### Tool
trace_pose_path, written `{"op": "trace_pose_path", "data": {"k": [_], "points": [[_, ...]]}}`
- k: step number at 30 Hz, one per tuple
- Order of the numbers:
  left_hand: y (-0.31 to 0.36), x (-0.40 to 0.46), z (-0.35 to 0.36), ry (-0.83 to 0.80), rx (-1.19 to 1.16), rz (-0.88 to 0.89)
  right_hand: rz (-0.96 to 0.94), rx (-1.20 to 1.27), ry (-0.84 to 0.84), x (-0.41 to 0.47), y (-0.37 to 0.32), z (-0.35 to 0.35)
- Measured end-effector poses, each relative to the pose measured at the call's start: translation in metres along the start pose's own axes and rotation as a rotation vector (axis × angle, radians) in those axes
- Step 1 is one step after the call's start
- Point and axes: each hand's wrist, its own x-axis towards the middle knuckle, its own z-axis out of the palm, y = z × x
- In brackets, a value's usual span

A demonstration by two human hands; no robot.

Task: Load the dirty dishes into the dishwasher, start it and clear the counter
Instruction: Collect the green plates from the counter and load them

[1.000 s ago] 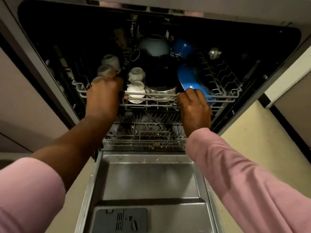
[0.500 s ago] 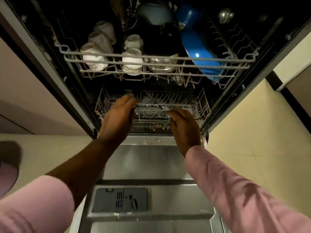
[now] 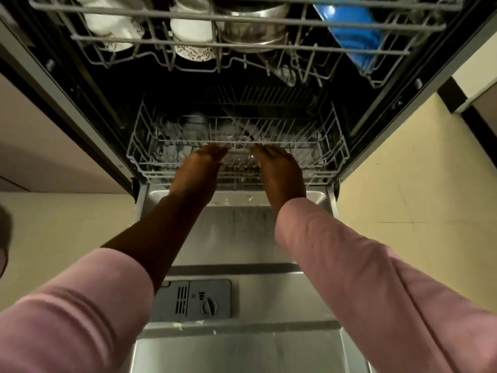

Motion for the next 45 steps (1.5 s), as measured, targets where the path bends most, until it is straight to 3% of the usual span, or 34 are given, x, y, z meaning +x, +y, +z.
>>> {"op": "trace_pose_path", "data": {"k": [4, 9, 13, 16, 29, 36, 45], "points": [[0.013, -0.021, -0.008, 0.027, 0.06, 0.002, -0.033, -0.063, -0.02, -0.022, -0.009, -0.005], [0.025, -0.044, -0.021, -0.073, 0.108, -0.024, 0.032, -0.022, -0.055, -0.044, -0.023, -0.026], [0.03, -0.091, -0.031, -0.092, 0.025, 0.01, -0.057, -0.112, 0.0, -0.099, -0.038, -0.04], [0.034, -0.127, -0.036, -0.131, 0.022, 0.016, -0.024, -0.114, 0.015, -0.135, -0.048, -0.052], [0.078, -0.286, -0.064, -0.404, 0.003, -0.094, 0.139, -0.118, -0.21, -0.293, -0.101, -0.112], [0.087, -0.344, -0.071, -0.555, -0.098, -0.076, 0.173, 0.005, -0.483, -0.346, -0.116, -0.147], [0.1, -0.355, -0.072, -0.477, -0.012, -0.062, 0.163, 0.0, -0.596, -0.338, -0.116, -0.156]]}}
